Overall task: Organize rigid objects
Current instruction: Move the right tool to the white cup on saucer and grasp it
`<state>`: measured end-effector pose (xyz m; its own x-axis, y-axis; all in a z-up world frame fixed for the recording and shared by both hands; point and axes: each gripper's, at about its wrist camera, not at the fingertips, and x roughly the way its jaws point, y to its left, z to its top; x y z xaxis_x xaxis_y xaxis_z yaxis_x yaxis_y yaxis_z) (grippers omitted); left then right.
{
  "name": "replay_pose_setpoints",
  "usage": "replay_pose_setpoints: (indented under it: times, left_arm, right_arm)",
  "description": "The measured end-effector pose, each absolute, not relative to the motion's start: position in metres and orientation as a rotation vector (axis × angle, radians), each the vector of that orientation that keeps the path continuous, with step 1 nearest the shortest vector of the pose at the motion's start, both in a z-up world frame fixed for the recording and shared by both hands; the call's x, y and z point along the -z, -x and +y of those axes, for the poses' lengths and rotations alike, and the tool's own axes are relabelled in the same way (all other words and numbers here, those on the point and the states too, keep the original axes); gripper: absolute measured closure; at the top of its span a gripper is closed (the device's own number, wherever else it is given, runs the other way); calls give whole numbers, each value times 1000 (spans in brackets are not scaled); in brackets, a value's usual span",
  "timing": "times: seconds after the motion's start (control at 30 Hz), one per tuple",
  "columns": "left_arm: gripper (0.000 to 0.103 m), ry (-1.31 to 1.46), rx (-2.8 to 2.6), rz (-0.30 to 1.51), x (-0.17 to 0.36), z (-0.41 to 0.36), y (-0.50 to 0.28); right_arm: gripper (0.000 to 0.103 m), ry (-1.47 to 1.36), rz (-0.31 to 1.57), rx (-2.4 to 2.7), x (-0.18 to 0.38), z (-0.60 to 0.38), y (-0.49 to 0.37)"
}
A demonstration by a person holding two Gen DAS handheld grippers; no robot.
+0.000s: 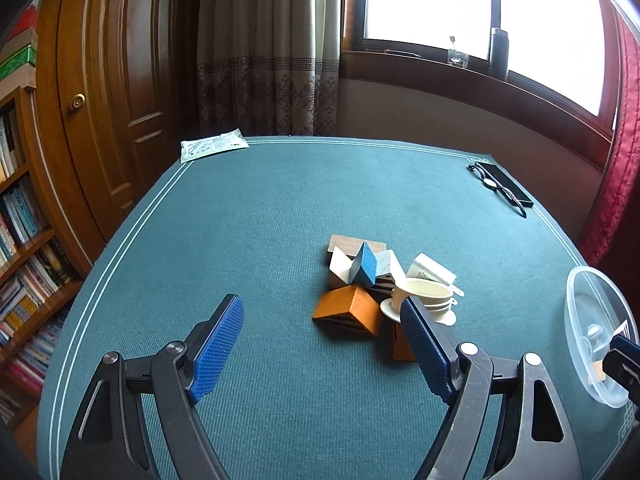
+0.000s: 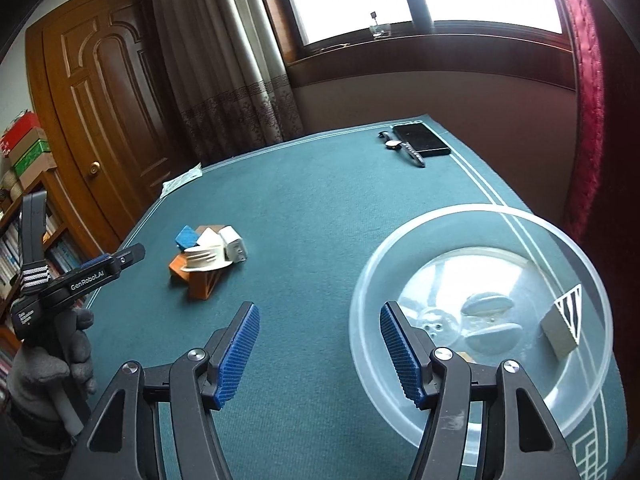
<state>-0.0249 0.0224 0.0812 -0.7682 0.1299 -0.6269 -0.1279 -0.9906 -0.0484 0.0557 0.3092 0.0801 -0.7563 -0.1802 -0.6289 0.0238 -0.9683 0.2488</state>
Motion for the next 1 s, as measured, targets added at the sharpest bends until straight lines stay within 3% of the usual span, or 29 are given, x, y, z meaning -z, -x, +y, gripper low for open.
replay_pose_setpoints:
  times: [0.27, 1.0]
  left_arm:
    - [22, 1012, -2850, 8, -75, 1, 25]
    - [22, 1067, -2822, -53, -62, -22, 31]
  right_arm:
    - [37, -1073, -253, 2720, -84, 260, -19]
    - [37, -1224, -315, 2583, -47, 196, 80]
